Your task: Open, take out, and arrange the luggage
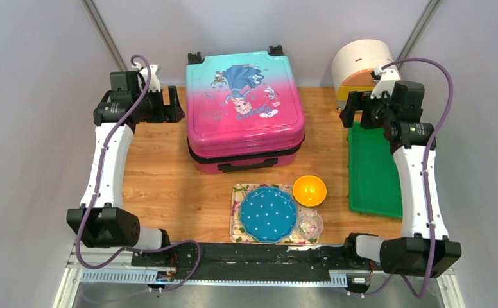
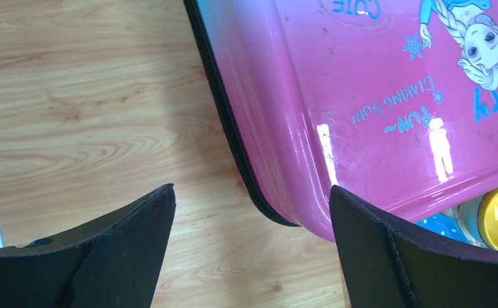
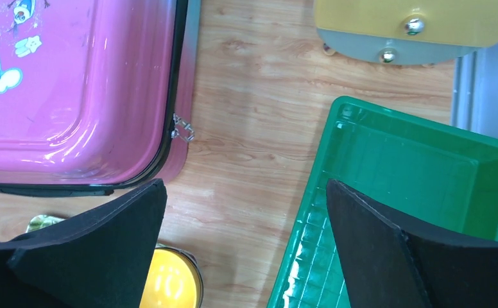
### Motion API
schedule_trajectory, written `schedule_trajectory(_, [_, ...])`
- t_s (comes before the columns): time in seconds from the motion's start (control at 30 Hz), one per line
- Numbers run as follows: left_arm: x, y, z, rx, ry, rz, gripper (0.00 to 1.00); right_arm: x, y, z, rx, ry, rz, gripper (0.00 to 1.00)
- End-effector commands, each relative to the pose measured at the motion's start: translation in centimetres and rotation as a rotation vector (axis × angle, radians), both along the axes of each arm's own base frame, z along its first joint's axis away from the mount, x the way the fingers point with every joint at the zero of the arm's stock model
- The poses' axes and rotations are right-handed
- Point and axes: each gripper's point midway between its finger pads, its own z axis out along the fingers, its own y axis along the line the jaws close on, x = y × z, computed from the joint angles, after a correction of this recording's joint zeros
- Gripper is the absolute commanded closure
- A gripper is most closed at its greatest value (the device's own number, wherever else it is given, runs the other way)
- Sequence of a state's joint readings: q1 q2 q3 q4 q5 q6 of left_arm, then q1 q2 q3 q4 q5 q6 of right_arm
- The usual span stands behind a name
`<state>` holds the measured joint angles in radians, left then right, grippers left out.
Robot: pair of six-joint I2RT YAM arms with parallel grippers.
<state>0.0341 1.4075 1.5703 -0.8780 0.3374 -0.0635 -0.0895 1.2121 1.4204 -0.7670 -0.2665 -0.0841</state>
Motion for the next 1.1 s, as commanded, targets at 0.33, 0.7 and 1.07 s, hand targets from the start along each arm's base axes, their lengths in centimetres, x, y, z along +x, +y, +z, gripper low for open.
schedule_trajectory(0.33, [-3.2, 2.8, -0.5, -0.196, 0.026, 0.16, 0.05, 5.0, 2.9, -2.7, -0.004, 0.047, 0.233, 0.08])
schedule_trajectory(0.7, [-0.5, 4.9, -2.9, -0.514, -0.052, 0.177, 0.12, 6.6, 5.4, -10.1, -0.053, 0.067, 0.54, 0.19])
schedule_trajectory(1.07, [0.2, 5.4, -5.2, -0.473, -0.017, 0.158, 0.17, 6.2, 9.0, -14.8, -0.083, -0.089, 0.989, 0.38])
